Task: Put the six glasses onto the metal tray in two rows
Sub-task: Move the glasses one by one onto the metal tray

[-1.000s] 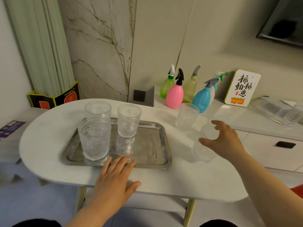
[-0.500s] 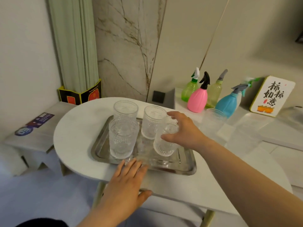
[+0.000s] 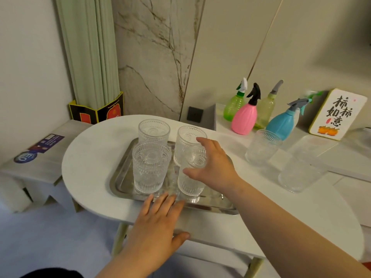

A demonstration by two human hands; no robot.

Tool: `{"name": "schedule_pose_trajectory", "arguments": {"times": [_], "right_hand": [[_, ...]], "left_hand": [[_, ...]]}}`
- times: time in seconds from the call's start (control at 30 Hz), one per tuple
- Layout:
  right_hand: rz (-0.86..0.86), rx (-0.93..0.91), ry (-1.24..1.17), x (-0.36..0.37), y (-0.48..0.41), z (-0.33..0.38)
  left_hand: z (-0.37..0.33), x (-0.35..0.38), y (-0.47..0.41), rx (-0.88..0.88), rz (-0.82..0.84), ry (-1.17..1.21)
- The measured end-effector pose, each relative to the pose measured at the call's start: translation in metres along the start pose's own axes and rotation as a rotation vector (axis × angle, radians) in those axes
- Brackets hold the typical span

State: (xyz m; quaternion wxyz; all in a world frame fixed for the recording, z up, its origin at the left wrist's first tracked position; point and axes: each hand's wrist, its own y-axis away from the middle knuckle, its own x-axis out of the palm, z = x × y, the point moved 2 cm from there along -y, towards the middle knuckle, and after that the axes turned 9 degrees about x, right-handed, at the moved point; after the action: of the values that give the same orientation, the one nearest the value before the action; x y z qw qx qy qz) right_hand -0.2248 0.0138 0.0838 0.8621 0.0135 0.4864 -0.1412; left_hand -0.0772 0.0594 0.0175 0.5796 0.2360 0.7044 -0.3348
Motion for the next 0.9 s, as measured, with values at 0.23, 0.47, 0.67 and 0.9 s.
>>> {"name": "schedule_pose_trajectory", "arguments": {"times": [0.23, 0.47, 0.67, 0.9], "right_hand": [[0.004, 0.03, -0.053, 0.004, 0.001, 0.002], [-0.173, 0.14, -0.099, -0.023, 0.023, -0.043], [-0.528, 0.434, -0.089, -0.048, 0.06, -0.136], [-0.653, 0.739, -0.501, -0.069, 0.055, -0.214]], "left_hand": [[-0.002, 0.009, 0.004, 0.054, -0.151, -0.04], [-0.002, 0.009, 0.008, 0.064, -0.193, 0.034], [-0.03, 0.019, -0.005, 0.242, -0.155, 0.107], [-0.05, 0.025, -0.023, 0.245, -0.151, 0.162]]}}
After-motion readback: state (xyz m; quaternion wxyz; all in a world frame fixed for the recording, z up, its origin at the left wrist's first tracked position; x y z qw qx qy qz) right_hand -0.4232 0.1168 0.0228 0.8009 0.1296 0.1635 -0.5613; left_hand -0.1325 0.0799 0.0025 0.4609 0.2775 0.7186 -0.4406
